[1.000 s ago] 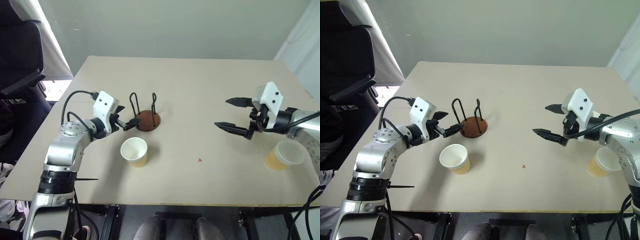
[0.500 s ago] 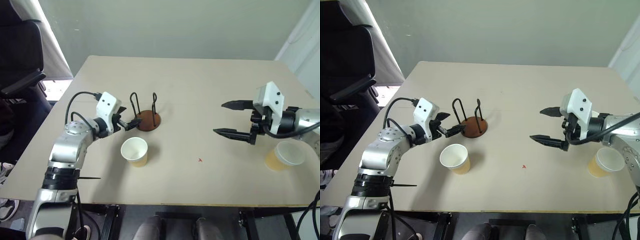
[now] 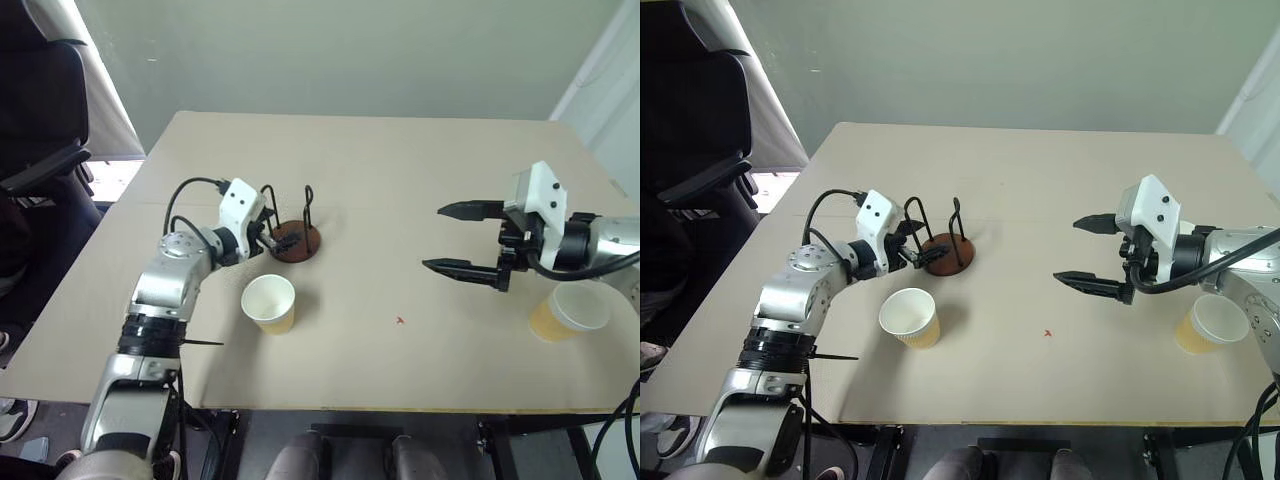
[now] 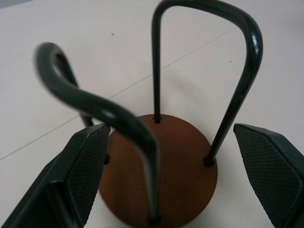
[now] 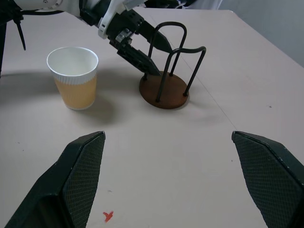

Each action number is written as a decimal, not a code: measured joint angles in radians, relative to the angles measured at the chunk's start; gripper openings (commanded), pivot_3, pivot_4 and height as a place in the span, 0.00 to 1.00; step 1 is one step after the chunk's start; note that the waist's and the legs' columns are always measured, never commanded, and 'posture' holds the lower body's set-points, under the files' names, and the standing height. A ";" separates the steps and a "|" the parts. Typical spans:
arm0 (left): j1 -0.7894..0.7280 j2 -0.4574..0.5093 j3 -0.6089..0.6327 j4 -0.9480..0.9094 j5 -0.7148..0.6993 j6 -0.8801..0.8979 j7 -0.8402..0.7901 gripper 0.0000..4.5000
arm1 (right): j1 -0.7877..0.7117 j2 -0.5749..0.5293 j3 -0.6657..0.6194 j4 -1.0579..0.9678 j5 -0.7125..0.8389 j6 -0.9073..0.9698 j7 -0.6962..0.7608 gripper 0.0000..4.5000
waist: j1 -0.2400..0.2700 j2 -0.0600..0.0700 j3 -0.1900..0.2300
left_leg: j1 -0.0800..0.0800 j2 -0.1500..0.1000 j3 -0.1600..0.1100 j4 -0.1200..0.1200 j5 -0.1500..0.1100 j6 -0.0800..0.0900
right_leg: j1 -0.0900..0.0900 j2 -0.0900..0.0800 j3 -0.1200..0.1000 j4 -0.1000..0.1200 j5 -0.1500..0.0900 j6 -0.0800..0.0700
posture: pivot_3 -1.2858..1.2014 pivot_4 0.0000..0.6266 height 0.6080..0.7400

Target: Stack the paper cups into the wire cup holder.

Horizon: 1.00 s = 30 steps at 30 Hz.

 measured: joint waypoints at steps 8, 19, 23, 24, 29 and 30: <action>-0.008 -0.009 -0.012 0.000 0.001 -0.006 -0.054 0.31 | 0.003 -0.001 -0.021 -0.001 0.000 0.001 -0.006 0.98 | 0.001 0.000 0.000 | 0.000 0.000 0.000 0.000 0.000 0.000 | 0.000 0.000 0.000 0.000 0.000 0.000 | 0.52 0.24 1.00; -0.040 0.032 -0.024 0.010 0.022 -0.006 -0.092 0.00 | 0.004 0.000 -0.025 0.006 -0.001 0.001 -0.013 0.98 | 0.001 0.000 0.000 | -0.001 0.000 0.000 0.000 0.000 0.000 | 0.000 0.000 0.000 0.000 0.000 0.000 | 0.52 0.24 1.00; -0.114 0.039 -0.025 0.058 0.046 -0.039 -0.099 0.00 | -0.002 0.000 -0.025 0.019 -0.001 0.000 -0.012 0.98 | 0.002 0.000 0.000 | -0.001 0.000 0.000 0.000 0.000 0.001 | 0.000 0.000 0.000 0.000 0.000 0.001 | 0.52 0.24 1.00; -0.132 0.039 -0.025 0.071 0.049 -0.048 -0.103 0.00 | -0.002 -0.001 -0.025 0.024 -0.001 0.000 -0.012 0.98 | 0.003 0.000 0.000 | -0.001 0.000 0.000 0.000 0.000 0.001 | 0.000 0.000 0.000 0.000 0.000 0.001 | 0.52 0.24 1.00; -0.268 0.010 -0.043 0.173 0.065 -0.108 -0.147 0.00 | 0.003 -0.024 -0.030 0.028 -0.001 0.000 -0.003 0.98 | 0.007 0.000 0.000 | -0.002 0.000 0.000 0.000 0.000 0.001 | -0.001 0.000 0.000 -0.001 0.000 0.001 | 0.52 0.24 1.00; -0.291 -0.007 -0.049 0.189 0.066 -0.116 -0.160 0.00 | 0.006 -0.029 -0.036 0.027 -0.001 0.000 -0.002 0.98 | 0.008 0.000 0.000 | -0.002 0.000 0.000 0.000 0.000 0.001 | 0.000 -0.001 0.000 -0.002 0.000 0.001 | 0.52 0.24 1.00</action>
